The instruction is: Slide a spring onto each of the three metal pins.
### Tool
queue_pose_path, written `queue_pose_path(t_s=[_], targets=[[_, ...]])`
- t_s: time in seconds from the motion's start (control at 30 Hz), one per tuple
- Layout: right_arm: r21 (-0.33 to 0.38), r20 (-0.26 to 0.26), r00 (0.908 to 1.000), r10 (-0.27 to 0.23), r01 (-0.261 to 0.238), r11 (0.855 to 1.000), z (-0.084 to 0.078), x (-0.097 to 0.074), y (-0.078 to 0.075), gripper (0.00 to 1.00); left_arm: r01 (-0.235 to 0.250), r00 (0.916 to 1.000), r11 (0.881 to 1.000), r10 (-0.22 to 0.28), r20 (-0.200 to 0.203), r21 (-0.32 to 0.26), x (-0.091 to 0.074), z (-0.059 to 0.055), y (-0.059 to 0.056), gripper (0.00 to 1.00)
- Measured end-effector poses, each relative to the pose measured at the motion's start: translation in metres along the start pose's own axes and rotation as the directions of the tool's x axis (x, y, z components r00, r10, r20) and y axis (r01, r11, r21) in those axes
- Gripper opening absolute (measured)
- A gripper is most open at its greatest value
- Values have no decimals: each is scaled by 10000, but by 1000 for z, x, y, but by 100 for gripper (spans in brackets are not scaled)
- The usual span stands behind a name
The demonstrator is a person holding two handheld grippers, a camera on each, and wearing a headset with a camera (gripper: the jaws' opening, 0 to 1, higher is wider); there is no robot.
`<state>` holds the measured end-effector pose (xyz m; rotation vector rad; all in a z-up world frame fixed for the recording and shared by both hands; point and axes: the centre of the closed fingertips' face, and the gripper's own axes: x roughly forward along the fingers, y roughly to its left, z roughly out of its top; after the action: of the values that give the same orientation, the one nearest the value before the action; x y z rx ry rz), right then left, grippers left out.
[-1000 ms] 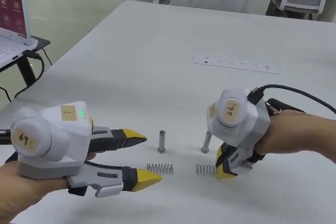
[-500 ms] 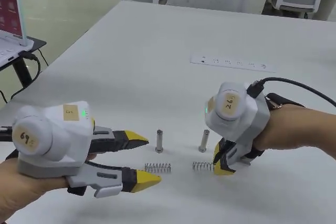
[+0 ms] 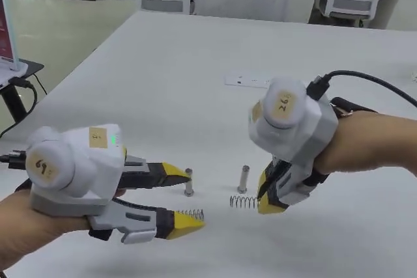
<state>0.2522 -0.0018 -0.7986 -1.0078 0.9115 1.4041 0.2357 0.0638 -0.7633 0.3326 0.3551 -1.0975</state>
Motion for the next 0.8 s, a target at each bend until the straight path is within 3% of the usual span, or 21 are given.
queue_pose_path(t_s=[0.27,0.8], targets=[[-130,289,9993,-234,238,9996,14,-16,4,8,327,9995,9986,-328,14,421,8,15,0,33],[-562,328,9987,-379,397,9976,25,-28,11,8,944,9955,9915,-952,40,896,23,29,-12,26]])
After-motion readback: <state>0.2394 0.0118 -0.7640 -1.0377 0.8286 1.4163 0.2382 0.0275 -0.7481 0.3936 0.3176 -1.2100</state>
